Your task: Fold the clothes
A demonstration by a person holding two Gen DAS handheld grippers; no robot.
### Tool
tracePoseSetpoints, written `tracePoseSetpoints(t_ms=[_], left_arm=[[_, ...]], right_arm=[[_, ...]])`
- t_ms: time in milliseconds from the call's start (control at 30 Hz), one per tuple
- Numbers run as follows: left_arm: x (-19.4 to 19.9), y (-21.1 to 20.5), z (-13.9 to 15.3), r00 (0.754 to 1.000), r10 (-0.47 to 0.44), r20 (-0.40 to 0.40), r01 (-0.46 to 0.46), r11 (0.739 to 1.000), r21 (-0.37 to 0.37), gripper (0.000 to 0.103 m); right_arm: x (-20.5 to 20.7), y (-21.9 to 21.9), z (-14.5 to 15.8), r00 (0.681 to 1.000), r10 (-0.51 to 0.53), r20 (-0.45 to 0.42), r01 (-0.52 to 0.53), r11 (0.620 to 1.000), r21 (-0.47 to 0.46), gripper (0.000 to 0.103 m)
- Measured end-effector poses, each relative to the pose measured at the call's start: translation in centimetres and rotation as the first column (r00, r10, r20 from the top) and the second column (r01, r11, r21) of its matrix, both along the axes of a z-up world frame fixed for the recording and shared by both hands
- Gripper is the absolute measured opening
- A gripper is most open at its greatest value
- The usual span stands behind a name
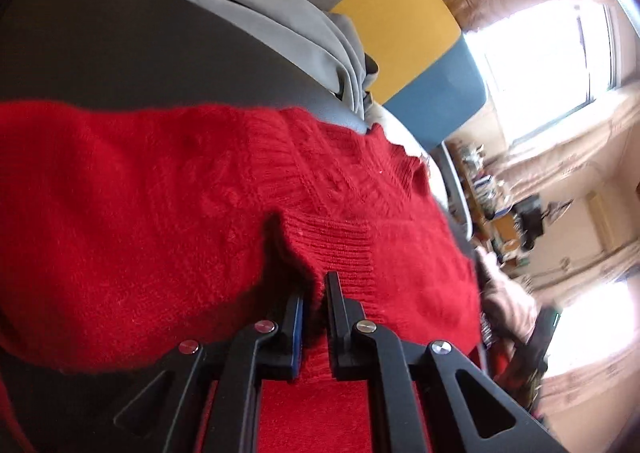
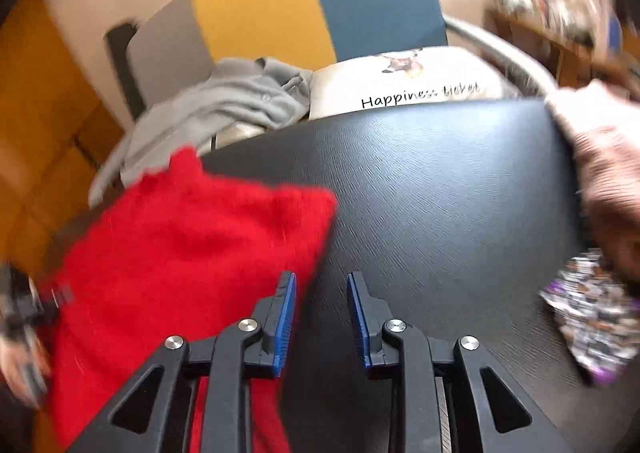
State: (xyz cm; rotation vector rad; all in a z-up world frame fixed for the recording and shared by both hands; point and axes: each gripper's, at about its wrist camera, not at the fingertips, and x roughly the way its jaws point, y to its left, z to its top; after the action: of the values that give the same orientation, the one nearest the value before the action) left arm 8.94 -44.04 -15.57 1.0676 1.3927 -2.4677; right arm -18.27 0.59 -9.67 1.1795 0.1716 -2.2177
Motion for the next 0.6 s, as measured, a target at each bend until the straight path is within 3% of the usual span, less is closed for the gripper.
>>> tracePoseSetpoints(t_ms=[67,300,500,600], left_arm=[[0.1,0.0,-0.1,1.0,0.012,-0.012,-0.012,1.0,0.025,0.008],[-0.1,0.3,0.6,0.999,0.031,-0.022,-0.029,0.998,0.064,0.008],[-0.5,0.5,0.9,0.999,0.03,-0.028,-0.028,0.997,0.073,0.008],[-0.7,0.5,0.7,0.999,0.029,-0.024,-0.027,0.997,0.076,0.008]], right_arm=[[2.5,0.2,-0.3,0.998,0.05,-0.035,-0.048,0.996,0.071,0.028],[6.9,-1.8,-2.2,0.974,0.206,-0.095,-0.188,0.967,0.172,0.029],[8.2,-3.3,-2.3,0.95,0.271,-0.153,-0.23,0.943,0.24,0.029],[8.7,-2.7,-1.8,0.951,0.26,-0.167,-0.219,0.949,0.228,0.033]])
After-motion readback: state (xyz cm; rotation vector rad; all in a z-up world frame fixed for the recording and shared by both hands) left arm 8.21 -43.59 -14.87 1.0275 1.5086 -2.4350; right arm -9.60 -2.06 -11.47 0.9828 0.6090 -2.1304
